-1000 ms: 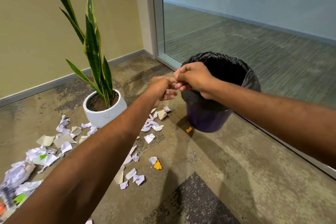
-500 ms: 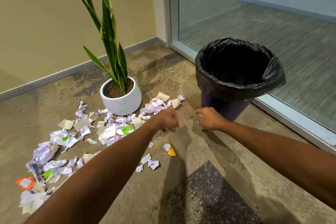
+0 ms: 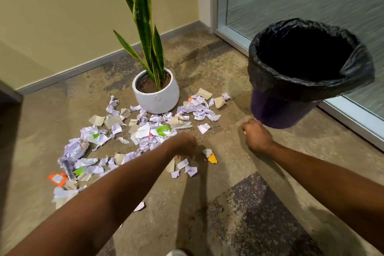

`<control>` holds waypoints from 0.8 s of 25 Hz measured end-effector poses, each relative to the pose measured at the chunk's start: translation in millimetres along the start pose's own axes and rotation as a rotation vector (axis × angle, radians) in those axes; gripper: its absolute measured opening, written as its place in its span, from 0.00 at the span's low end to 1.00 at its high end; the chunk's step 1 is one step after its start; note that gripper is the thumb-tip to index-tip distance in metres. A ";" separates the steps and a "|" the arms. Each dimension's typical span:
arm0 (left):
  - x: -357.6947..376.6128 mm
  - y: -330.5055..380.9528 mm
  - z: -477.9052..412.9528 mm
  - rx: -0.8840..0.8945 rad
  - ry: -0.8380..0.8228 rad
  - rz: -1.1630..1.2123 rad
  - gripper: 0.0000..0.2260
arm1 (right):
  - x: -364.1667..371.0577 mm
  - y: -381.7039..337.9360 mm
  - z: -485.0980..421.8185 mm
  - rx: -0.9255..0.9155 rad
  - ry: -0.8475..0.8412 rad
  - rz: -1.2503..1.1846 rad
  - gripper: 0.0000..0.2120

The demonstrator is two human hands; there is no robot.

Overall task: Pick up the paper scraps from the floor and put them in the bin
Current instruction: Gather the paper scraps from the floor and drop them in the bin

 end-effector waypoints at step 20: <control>70.0 -15.2 53.3 -0.143 0.302 0.323 0.16 | 54.6 -135.3 67.9 -0.205 -0.316 -0.377 0.41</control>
Point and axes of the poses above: each hand's wrist, its own z-axis away from the middle knuckle, its own x-axis out of the palm, y = z × x, the point moved 4 cm from there along -z, towards the middle knuckle, and after that the axes turned 10 degrees about y, right-handed, at the moved point
